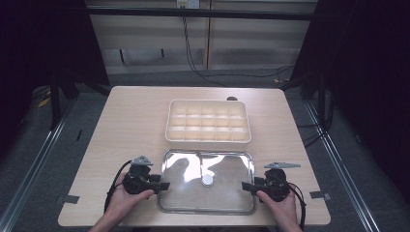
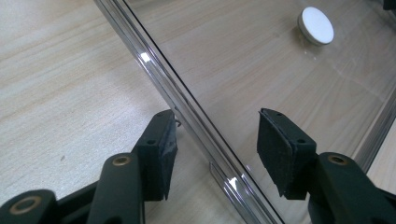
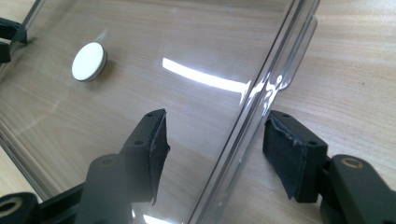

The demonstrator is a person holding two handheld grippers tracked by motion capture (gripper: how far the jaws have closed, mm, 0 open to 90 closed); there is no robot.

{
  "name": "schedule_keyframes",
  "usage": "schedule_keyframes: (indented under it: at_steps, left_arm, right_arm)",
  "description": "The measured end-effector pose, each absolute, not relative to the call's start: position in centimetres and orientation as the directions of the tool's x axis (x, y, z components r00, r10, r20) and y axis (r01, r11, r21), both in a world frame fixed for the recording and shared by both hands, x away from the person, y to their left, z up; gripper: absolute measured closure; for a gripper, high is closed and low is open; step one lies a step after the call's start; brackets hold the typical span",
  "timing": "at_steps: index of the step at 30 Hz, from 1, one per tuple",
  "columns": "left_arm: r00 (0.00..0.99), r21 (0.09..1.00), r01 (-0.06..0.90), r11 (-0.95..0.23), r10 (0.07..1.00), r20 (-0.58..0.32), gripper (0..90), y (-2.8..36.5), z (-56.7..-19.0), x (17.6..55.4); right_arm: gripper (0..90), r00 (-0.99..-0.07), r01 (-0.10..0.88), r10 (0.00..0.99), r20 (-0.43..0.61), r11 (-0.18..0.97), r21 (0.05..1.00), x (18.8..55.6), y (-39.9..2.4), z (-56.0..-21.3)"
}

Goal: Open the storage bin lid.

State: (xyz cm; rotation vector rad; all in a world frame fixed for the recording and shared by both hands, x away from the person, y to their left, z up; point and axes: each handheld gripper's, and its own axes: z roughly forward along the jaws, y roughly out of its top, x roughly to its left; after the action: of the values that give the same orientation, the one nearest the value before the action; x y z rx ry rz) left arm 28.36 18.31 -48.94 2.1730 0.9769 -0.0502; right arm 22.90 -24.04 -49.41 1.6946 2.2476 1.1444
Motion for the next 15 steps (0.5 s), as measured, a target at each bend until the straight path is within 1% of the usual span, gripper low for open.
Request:
schedule_keyframes:
  at_steps: [3,4,5,8,12,15]
  left_arm:
    - [0.706,0.624,0.658,-0.422,0.633,-0.316,46.3,18.4,-48.8,28.3]
    - [0.703,0.624,0.659,-0.42,0.638,-0.313,46.0,18.5,-48.8,28.4]
    - [0.704,0.634,0.654,-0.412,0.638,-0.312,44.2,18.7,-48.8,28.4]
    - [0.697,0.652,0.653,-0.385,0.644,-0.317,44.9,19.1,-48.5,28.5]
    - [0.695,0.675,0.645,-0.358,0.642,-0.324,41.8,19.6,-48.1,28.6]
    - [0.71,0.717,0.61,-0.337,0.635,-0.305,38.2,20.1,-47.4,28.5]
  right_arm:
    - [40.2,-0.378,0.779,0.86,0.343,0.095,0.619,22.9,-24.1,-49.3]
    - [41.6,-0.378,0.772,0.863,0.336,0.093,0.629,22.8,-24.2,-49.2]
    - [42.0,-0.377,0.762,0.865,0.331,0.087,0.641,22.8,-24.3,-49.1]
    - [41.7,-0.374,0.747,0.862,0.342,0.062,0.662,22.7,-24.8,-48.9]
    - [40.6,-0.402,0.717,0.846,0.35,0.053,0.695,22.6,-25.2,-48.3]
    - [39.1,-0.422,0.687,0.838,0.345,0.047,0.725,22.3,-25.6,-47.8]
